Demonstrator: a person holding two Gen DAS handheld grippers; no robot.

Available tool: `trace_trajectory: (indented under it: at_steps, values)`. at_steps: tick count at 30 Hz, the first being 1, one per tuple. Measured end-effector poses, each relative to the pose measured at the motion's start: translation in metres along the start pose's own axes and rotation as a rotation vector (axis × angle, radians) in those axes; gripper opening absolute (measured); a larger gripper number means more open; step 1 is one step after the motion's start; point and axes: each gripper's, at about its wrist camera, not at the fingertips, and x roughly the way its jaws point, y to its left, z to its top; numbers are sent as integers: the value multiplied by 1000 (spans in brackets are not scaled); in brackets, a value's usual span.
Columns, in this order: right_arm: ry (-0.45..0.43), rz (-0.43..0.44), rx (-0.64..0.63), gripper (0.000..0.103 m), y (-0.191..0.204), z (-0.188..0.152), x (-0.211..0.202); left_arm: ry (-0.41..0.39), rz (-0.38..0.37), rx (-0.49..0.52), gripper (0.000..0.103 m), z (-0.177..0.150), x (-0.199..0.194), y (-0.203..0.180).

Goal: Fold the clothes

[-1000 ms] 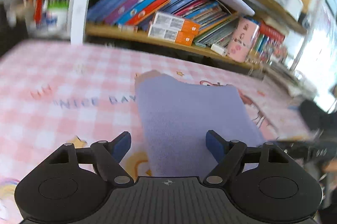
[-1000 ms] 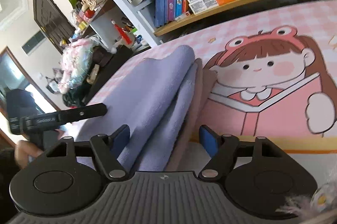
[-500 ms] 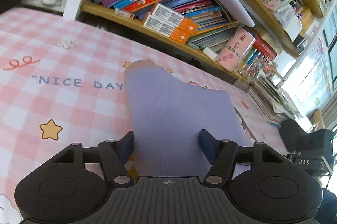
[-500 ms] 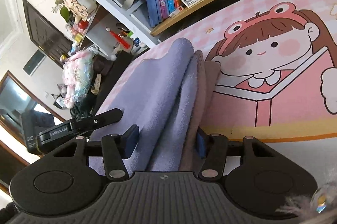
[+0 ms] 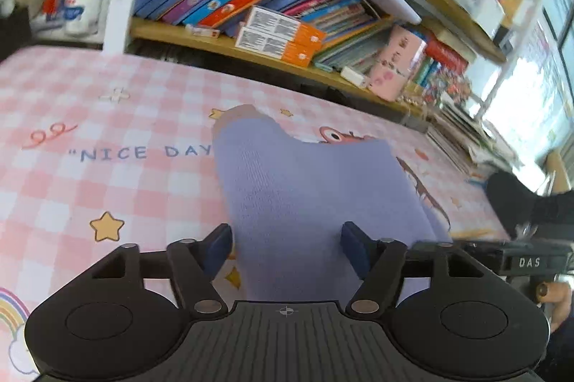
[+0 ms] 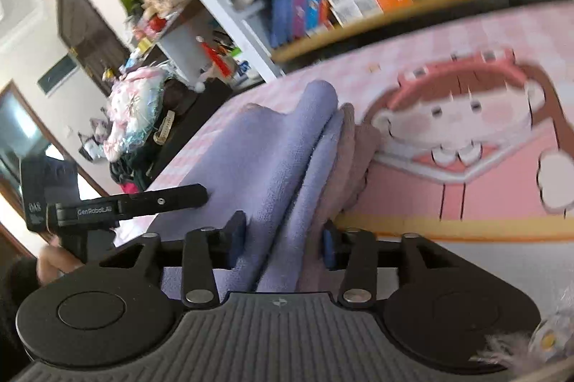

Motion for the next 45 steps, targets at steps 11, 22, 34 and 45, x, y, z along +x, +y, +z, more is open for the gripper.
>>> trace_trajectory:
  at_steps: [11, 22, 34, 45]
  values:
    - [37, 11, 32, 42, 1, -6, 7, -20, -79, -53, 64, -17, 5, 5]
    - [-89, -83, -183, 31, 46, 10, -8, -91, -130, 33, 58, 11, -10, -5]
    - [-105, -215, -306, 31, 22, 113, 69, -78, -97, -32, 59, 105, 91, 37]
    - [-154, -234, -103, 30, -46, 155, 126, -64, -59, -72, 57, 145, 164, 70]
